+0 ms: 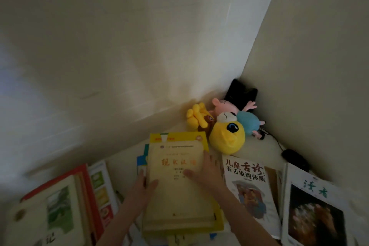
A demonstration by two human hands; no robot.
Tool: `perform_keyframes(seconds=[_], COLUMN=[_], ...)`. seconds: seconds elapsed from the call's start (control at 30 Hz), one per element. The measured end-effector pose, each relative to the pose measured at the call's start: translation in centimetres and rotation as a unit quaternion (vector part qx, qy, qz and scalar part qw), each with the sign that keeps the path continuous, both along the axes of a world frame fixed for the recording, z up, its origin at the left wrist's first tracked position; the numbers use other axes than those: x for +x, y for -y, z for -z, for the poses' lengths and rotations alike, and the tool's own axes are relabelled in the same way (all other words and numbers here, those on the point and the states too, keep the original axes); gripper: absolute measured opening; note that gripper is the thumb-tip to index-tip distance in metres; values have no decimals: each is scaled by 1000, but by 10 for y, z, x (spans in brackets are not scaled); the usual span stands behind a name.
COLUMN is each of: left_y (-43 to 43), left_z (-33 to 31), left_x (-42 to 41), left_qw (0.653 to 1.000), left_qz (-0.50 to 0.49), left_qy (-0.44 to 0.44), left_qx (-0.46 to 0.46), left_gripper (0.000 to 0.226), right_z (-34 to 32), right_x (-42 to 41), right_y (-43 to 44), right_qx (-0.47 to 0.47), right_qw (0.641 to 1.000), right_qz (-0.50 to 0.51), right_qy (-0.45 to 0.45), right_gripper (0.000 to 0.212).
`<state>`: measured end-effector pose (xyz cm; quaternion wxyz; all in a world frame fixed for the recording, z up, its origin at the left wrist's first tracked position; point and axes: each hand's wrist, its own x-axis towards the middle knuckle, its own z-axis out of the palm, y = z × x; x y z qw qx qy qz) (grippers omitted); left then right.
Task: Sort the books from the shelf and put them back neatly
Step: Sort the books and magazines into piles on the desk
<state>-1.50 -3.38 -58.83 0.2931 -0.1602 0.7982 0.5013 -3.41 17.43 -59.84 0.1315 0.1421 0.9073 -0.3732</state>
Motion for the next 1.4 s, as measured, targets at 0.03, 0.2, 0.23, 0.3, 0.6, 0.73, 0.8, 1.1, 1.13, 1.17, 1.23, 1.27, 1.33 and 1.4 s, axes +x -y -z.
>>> perform_keyframes(seconds=[0.03,0.2,0.23,0.3,0.6,0.73,0.8,1.1,1.13,1.17,1.23,1.27,1.33,1.4], left_y=[-3,2,3,3,-14,-20,-19,17,28,40,63,73,87,95], left_z=[-3,5,6,12,8,11,11,-22,-26,-29,-29,-27,-22,-16], left_x=[3,-2,-1,-1,5,6,3,2,1,-1,-4,-4,-3,-1], left_qw=[1000,993,992,990,974,972,976,965,964,964,961,958,952,946], left_qz=[-3,-105,-116,-123,-189,-171,-146,-195,-201,-206,-224,-236,-266,-290], left_qy=[4,14,20,21,-46,-93,-96,-121,-130,-138,-147,-149,-142,-130], left_qx=[4,42,52,63,116,128,127,128,111,93,72,65,58,73], left_gripper=[73,69,69,67,59,60,64,65,67,69,73,76,80,80], right_z=[3,6,6,5,12,17,24,-2,2,5,13,21,34,36], right_x=[2,8,9,12,19,19,19,12,11,12,17,19,17,8], right_y=[2,9,12,15,9,1,-4,-11,-17,-22,-26,-26,-28,-31], right_qx=[4,-28,-40,-66,-114,-94,-129,-86,-49,-26,-26,-16,22,41], right_qw=[1000,997,996,993,989,993,987,996,998,998,996,995,993,989], right_qz=[8,59,71,86,90,77,91,29,42,55,57,44,10,2], right_qy=[1,-29,-31,-39,-3,8,8,24,19,27,61,85,116,142], right_gripper=[95,82,79,74,104,120,127,62,56,55,62,65,71,73])
